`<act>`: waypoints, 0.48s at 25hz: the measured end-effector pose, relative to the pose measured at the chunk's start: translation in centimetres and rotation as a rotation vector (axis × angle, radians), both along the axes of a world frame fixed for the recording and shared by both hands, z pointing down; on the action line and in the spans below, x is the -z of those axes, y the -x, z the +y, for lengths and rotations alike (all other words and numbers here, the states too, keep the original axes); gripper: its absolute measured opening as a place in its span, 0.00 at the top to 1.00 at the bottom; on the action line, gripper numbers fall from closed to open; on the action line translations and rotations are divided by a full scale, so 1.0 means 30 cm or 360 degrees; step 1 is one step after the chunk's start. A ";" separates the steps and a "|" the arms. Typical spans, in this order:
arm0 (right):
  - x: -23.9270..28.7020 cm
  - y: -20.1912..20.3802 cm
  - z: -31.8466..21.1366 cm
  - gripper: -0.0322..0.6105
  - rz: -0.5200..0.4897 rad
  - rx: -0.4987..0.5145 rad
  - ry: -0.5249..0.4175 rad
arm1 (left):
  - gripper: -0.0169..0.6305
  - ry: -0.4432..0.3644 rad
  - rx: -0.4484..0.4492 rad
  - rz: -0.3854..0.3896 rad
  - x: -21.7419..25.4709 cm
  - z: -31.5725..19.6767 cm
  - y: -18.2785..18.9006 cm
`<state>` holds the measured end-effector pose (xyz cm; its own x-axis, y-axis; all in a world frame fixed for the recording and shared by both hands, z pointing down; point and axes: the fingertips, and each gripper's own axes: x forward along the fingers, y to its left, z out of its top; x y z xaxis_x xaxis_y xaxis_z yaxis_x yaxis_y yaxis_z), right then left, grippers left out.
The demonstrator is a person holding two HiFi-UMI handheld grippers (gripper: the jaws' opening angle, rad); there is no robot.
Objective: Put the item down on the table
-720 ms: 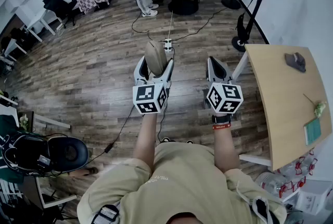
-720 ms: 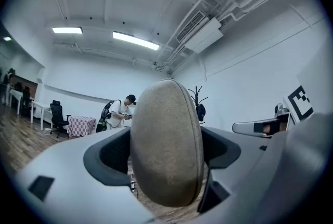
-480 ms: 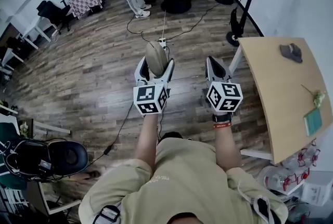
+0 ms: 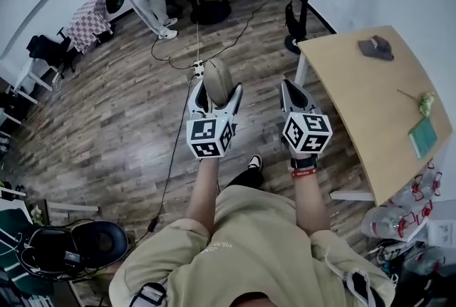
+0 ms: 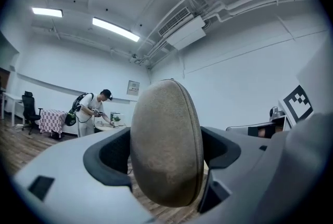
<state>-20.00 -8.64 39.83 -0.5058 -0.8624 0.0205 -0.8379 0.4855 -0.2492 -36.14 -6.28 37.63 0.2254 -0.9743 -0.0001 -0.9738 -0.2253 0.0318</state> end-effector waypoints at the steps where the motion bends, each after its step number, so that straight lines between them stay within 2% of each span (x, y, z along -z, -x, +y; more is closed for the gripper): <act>1: 0.000 -0.035 -0.011 0.92 -0.0005 -0.0034 0.0003 | 0.38 0.0005 -0.0038 -0.0005 -0.002 -0.021 -0.038; 12: -0.018 -0.383 -0.136 0.93 -0.0041 -0.0353 0.0047 | 0.38 0.0039 -0.0468 -0.0028 -0.025 -0.244 -0.476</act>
<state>-8.51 -12.71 40.37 -0.3044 -0.9518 0.0368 -0.9167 0.2822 -0.2830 -21.85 -13.59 38.38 0.4981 -0.8666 0.0291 -0.8671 -0.4975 0.0242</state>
